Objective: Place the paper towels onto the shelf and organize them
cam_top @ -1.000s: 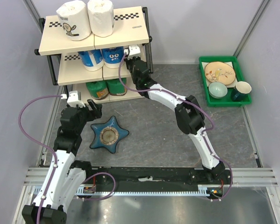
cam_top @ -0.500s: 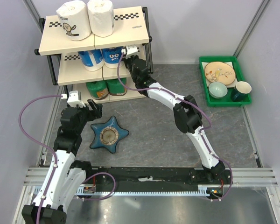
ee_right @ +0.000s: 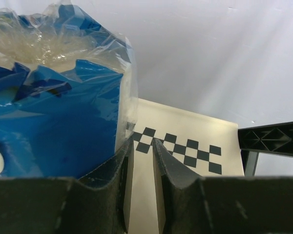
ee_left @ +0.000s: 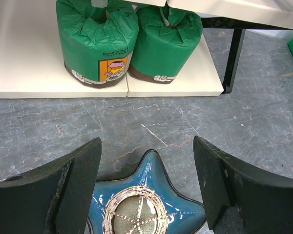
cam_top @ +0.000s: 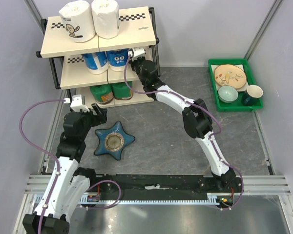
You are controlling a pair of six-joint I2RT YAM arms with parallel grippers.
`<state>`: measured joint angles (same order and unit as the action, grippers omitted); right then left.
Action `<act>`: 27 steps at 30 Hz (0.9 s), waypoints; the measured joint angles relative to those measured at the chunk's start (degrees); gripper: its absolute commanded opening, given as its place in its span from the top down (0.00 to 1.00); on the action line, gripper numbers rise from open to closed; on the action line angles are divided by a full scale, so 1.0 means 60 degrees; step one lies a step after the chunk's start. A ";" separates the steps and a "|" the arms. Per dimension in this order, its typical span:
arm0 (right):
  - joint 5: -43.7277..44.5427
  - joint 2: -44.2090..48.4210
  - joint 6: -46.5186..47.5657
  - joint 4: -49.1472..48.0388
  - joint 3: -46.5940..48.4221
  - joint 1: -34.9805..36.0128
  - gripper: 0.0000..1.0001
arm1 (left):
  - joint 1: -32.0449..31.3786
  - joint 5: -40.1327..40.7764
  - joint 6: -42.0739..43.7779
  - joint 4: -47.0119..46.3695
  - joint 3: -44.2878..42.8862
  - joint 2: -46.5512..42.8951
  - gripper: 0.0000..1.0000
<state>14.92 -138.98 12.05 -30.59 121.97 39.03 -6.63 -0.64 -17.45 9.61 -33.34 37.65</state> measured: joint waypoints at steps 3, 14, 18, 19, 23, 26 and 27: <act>-0.0182 0.0000 0.0000 -0.0025 -0.0004 -0.0018 0.71 | 0.0000 0.0000 0.0000 -0.0007 0.0000 0.0004 0.17; -0.0619 0.0000 -0.0040 -0.0025 -0.0011 -0.0051 0.72 | 0.0000 -0.0004 0.0000 -0.0047 0.0000 0.0004 0.17; -0.0809 0.0000 -0.0055 -0.0040 -0.0084 -0.0051 0.72 | 0.0000 0.0000 0.0000 -0.0051 0.0000 0.0004 0.17; -0.0838 0.0000 -0.0051 -0.0040 -0.0120 -0.0051 0.72 | 0.0000 -0.0004 0.0000 -0.0051 0.0000 0.0004 0.17; -0.0874 0.0018 -0.0062 -0.0259 -0.0310 -0.0051 0.72 | 0.0000 -0.0004 0.0000 -0.0051 0.0000 0.0004 0.17; -0.0874 0.0087 -0.0066 -0.0466 -0.0503 -0.0051 0.72 | 0.0000 -0.0007 0.0004 -0.0051 0.0000 0.0004 0.17; -0.0871 0.0149 -0.0076 -0.0565 -0.0630 -0.0047 0.72 | 0.0000 -0.0007 0.0000 -0.0051 0.0000 0.0004 0.17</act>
<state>9.69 -138.08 11.60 -33.98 118.19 38.74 -6.63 -0.69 -17.45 9.30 -33.34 37.67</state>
